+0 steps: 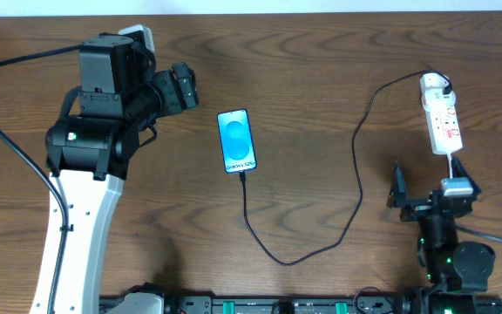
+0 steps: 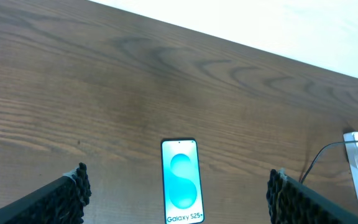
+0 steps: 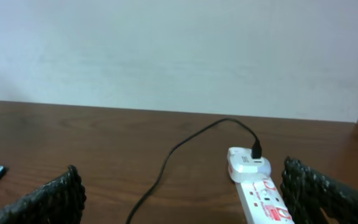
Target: Plug charger to phone and switch on socket
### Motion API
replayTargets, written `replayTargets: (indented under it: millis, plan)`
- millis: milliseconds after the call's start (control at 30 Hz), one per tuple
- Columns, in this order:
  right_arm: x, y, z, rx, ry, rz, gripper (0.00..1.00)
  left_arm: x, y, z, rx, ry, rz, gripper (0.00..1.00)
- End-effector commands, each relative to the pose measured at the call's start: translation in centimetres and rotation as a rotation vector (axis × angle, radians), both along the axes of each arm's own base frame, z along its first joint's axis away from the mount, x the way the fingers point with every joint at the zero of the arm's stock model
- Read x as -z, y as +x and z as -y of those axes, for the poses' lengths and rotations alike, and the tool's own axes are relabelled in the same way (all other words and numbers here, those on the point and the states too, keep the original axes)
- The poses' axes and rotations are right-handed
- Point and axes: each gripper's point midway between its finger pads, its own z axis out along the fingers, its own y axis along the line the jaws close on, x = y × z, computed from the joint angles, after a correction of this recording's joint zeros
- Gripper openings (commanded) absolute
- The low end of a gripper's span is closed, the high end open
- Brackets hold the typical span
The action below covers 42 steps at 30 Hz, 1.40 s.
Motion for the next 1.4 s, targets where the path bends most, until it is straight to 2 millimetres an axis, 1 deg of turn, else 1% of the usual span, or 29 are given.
replayTargets:
  millis: [0,100,267,300,367,1367]
  plan:
    - [1.1,-0.2,-0.2,-0.006,-0.001,0.019,0.99,-0.2,0.2,-0.4,-0.010,0.012,0.008,0.92]
    - [2.0,-0.4,-0.5,-0.014,0.000,0.011,0.99,-0.2,0.2,-0.4,-0.010,0.012,0.008,0.92]
    - [2.5,-0.6,-0.5,-0.017,-0.001,-0.008,0.99,-0.2,0.2,-0.4,-0.010,0.013,0.008,0.92]
    - [3.1,-0.7,-0.5,-0.018,0.000,-0.030,0.99,-0.2,0.2,-0.4,-0.010,0.013,0.008,0.92]
    - [4.9,-0.8,-0.7,-0.028,0.007,-0.104,0.99,-0.2,0.2,-0.4,-0.010,0.012,0.008,0.92]
    - [4.8,-0.7,-0.7,-0.027,0.012,-0.100,0.99,-0.2,0.2,-0.4,-0.010,0.013,0.008,0.92]
